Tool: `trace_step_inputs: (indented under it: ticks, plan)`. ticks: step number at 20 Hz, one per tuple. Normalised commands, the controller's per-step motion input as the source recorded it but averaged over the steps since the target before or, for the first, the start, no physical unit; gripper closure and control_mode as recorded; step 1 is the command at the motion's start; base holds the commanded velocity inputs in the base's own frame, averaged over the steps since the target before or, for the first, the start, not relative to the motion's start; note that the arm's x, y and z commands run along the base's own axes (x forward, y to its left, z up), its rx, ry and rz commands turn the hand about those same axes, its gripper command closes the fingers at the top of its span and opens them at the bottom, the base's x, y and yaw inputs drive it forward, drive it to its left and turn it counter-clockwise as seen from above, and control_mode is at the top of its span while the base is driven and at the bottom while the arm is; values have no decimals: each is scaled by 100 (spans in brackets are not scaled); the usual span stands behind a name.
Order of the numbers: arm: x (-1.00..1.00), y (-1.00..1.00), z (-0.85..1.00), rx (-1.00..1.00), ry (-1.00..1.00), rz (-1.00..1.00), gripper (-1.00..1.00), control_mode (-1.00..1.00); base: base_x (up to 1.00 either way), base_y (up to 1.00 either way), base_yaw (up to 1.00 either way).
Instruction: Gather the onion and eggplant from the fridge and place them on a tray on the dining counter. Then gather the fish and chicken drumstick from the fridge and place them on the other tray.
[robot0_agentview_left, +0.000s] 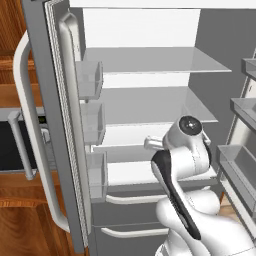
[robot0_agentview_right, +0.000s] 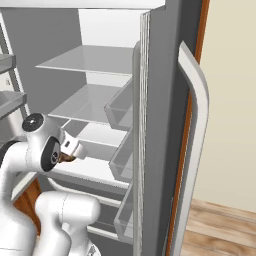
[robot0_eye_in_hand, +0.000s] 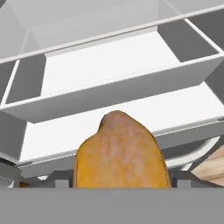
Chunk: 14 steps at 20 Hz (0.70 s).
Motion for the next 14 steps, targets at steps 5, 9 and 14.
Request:
trace_step_inputs:
  ticks: [5,9,14]
  plan:
    - [-73,-6,-4,2,-7,0,100,-100,0,0,0]
    - [-64,-11,0,2,-12,0,100,-100,0,0,0]
    - [-56,-8,0,1,-13,0,100,100,-17,-3,0]
